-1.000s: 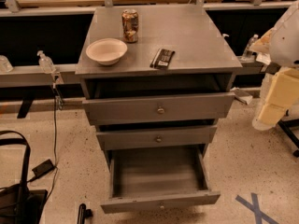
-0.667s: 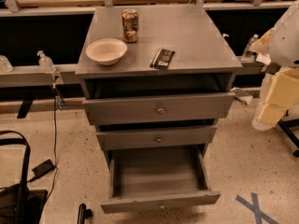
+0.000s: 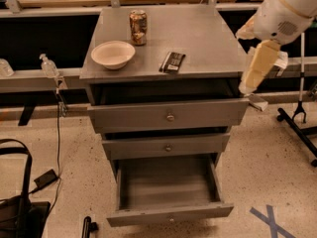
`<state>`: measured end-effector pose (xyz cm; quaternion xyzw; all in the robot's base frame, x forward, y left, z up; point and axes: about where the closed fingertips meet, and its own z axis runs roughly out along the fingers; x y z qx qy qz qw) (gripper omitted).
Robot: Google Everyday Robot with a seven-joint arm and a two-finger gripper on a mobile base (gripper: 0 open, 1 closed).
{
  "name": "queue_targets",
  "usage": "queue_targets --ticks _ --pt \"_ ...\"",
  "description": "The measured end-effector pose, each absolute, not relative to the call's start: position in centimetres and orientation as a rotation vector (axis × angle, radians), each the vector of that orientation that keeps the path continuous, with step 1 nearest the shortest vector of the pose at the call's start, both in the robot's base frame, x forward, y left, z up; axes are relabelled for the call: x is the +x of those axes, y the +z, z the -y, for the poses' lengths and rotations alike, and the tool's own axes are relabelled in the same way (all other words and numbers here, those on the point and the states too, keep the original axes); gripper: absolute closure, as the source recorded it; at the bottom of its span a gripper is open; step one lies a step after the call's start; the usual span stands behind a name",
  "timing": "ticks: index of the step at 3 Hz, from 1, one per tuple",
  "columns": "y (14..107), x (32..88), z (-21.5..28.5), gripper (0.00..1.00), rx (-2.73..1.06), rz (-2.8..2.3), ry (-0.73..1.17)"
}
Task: Place rxbar chocolate into bottom drawer
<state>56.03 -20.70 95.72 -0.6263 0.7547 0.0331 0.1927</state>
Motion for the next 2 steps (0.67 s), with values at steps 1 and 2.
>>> queue_targets --ticks 1,2 --pt "93.7 61.1 17.0 0.0 -1.679 -2.045 0.282" --pt "93.3 65.0 14.2 0.0 -1.594 -1.965 0.305"
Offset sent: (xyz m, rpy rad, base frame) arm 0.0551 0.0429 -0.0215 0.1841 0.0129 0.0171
